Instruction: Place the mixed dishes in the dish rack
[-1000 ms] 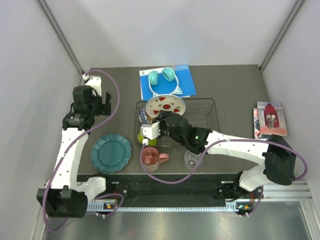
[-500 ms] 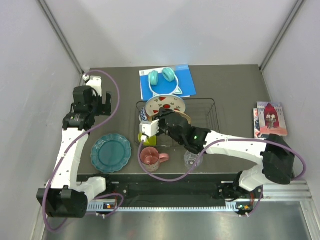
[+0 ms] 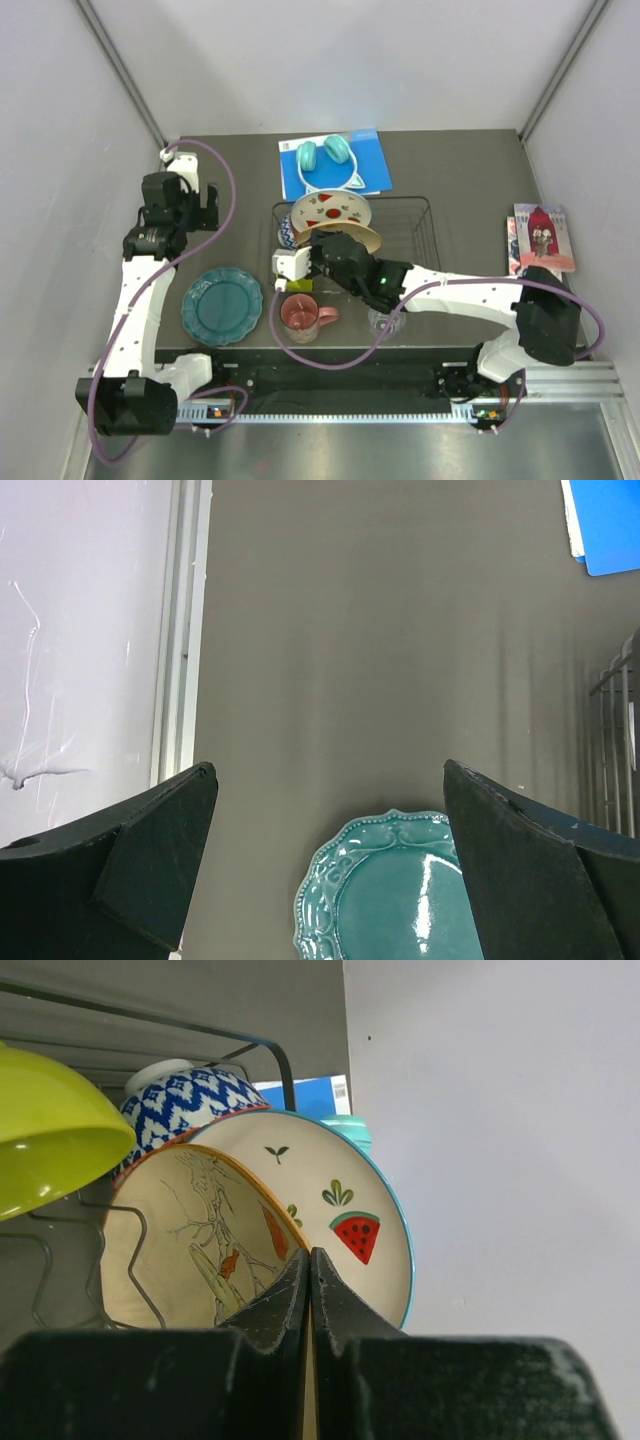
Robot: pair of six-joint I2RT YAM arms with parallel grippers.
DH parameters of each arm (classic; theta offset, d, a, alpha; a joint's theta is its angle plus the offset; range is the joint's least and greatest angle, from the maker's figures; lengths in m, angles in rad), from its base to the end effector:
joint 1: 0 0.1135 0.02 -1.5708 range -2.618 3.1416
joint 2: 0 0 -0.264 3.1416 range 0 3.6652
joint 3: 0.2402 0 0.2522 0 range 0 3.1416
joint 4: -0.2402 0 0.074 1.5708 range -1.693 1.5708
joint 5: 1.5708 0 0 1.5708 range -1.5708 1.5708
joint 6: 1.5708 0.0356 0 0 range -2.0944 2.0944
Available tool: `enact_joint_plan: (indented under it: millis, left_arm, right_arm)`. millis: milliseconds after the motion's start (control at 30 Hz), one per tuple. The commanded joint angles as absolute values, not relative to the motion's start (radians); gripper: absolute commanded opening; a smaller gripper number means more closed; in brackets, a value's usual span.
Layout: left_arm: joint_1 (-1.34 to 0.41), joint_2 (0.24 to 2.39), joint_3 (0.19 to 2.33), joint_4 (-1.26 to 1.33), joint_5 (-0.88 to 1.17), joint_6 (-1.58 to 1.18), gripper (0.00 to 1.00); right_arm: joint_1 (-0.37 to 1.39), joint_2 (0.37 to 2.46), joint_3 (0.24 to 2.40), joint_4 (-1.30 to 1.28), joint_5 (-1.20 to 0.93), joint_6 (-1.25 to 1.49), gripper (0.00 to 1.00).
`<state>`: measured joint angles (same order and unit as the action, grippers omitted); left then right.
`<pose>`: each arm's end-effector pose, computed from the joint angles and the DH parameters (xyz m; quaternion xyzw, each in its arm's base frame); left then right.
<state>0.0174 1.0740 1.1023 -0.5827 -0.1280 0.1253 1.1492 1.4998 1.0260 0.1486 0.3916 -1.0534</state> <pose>0.2302 0.0085 0.3549 0.0159 0.8722 0.0903 0.4804 0.1548 0.3119 0.2843 -0.6592 0.4617 -0.1304 0.5791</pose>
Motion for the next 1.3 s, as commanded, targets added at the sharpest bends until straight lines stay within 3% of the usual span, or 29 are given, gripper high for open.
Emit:
enact_joint_plan:
  millis: [0,500,567,633,667,833,900,933,967,1100,1267]
  left_arm:
    - [0.023,1.066,1.118,-0.525,-0.130,0.117,0.99]
    - [0.025,1.052,1.095,-0.512,-0.126,0.110,0.99]
    - [0.025,1.055,1.095,-0.514,-0.126,0.109,0.99]
    - [0.026,1.058,1.097,-0.514,-0.127,0.109,0.99]
    - [0.025,1.058,1.098,-0.514,-0.129,0.109,0.99]
    - [0.025,1.052,1.101,-0.515,-0.130,0.112,0.99]
    - [0.026,1.051,1.094,-0.514,-0.130,0.114,0.99]
    - [0.025,1.051,1.089,-0.515,-0.130,0.112,0.99]
    - [0.025,1.048,1.083,-0.514,-0.130,0.113,0.99]
    - [0.025,1.045,1.080,-0.511,-0.124,0.112,0.99]
    - [0.026,1.049,1.088,-0.509,-0.124,0.110,0.99]
  right_arm:
    - [1.181,1.489,1.020,0.169,0.387,-1.014,0.00]
    - [1.224,1.454,0.959,0.152,0.391,-0.939,0.00]
    - [1.239,1.451,0.971,0.156,0.413,-0.934,0.13]
    - [1.259,1.450,1.008,0.158,0.445,-0.934,0.36]
    - [1.269,1.450,1.026,0.155,0.460,-0.933,0.43]
    - [1.324,1.410,1.173,0.084,0.547,-0.867,0.60]
    - [1.327,1.353,1.204,0.086,0.572,-0.818,0.73]
    - [1.322,1.329,1.207,0.089,0.598,-0.752,0.81]
    - [1.315,1.301,1.204,0.101,0.623,-0.727,0.99]
    - [1.267,1.128,1.128,0.189,0.813,-0.553,1.00]
    - [1.034,1.029,1.069,-0.064,0.998,-0.073,1.00]
